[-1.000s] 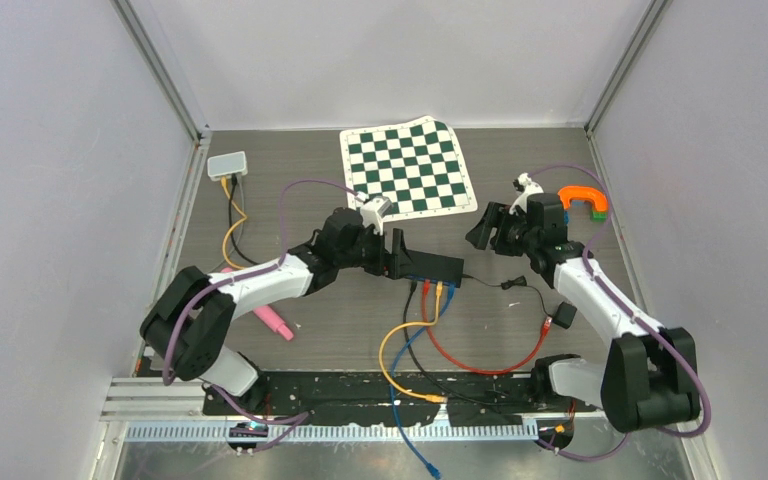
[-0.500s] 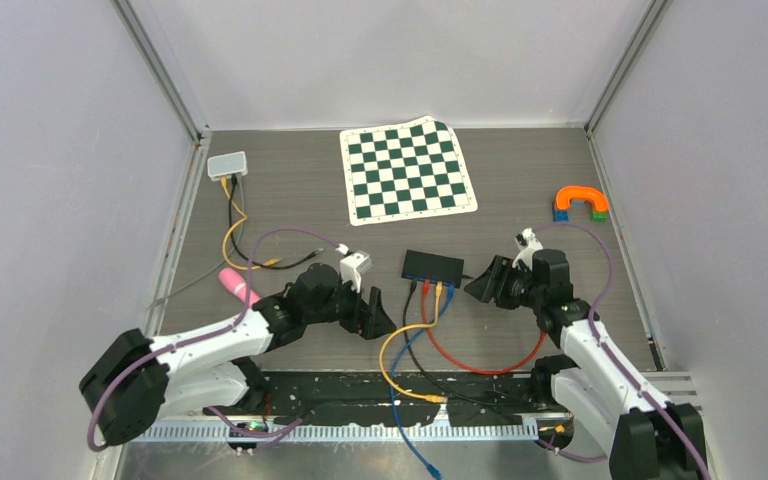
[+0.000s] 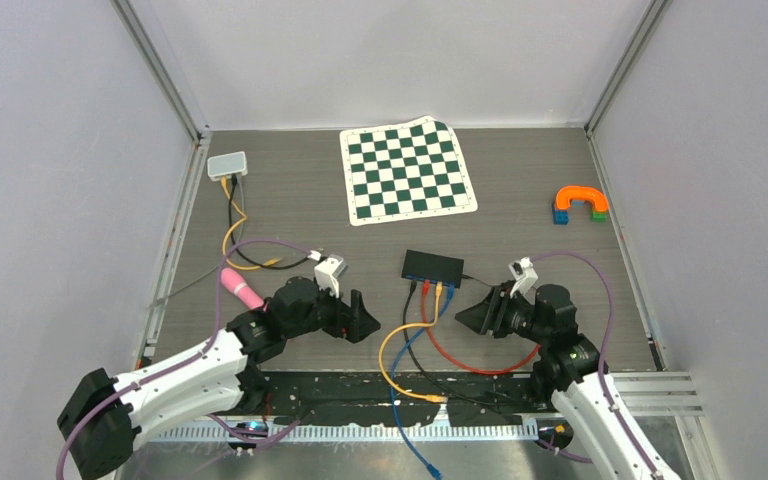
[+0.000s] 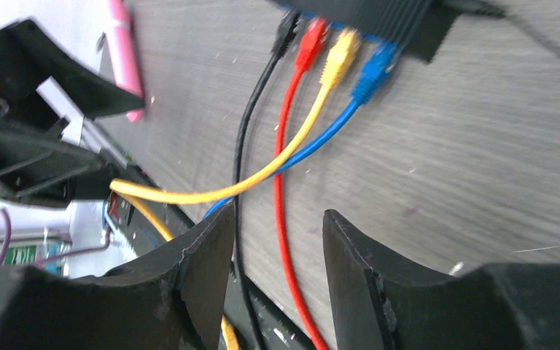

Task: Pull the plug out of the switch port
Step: Move the switch port to the center of the board.

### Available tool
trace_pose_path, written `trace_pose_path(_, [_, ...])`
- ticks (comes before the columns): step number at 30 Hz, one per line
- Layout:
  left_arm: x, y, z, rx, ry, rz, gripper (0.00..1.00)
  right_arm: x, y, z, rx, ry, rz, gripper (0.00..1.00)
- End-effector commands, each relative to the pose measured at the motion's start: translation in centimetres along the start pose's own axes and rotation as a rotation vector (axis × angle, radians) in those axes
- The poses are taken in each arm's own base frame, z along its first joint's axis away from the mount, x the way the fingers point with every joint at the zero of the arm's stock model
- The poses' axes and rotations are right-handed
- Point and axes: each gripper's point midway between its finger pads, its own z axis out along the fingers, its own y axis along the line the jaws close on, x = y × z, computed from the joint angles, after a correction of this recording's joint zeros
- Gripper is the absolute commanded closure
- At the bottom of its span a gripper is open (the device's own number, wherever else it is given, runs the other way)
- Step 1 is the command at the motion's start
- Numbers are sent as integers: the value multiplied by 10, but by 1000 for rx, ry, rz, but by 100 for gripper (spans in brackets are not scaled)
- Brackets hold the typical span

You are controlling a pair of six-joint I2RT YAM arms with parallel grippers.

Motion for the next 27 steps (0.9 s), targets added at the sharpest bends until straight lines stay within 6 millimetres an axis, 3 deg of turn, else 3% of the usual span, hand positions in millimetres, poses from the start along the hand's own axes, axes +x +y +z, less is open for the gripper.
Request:
trace_pose_path(1, [-3,2,4,-21,-2,0,14,17,7,8,7,58,30,49])
trace_pose_path(5, [-3,-4,5,10,8,0,16,32,23,21,-6,111,18,51])
trace_pose_path(6, [-3,-6,4,16,6,2,16,27,24,25,8,73,12,51])
trace_pose_path(7, [-3,-6,4,16,8,2,17,37,31,26,-2,100,16,51])
trace_pose_path(8, [-2,-4,3,10,8,2,17,29,33,30,5,49,15,51])
trace_pose_path(9, [-1,-2,2,-1,8,1,17,40,38,31,-6,75,23,51])
trace_pose_path(12, [1,3,-1,-14,-8,-3,17,30,56,39,-36,-13,39,51])
trace_pose_path(16, [0,6,-4,-25,-25,-11,17,36,71,49,-29,-15,19,51])
trace_pose_path(20, [-1,6,-8,-33,-32,-6,17,56,79,61,-21,30,53,51])
trace_pose_path(24, [-4,7,-11,-36,-48,-5,15,64,88,69,-73,24,132,56])
trace_pose_path(27, [-3,8,-11,-35,-58,-12,15,71,91,75,-42,32,97,56])
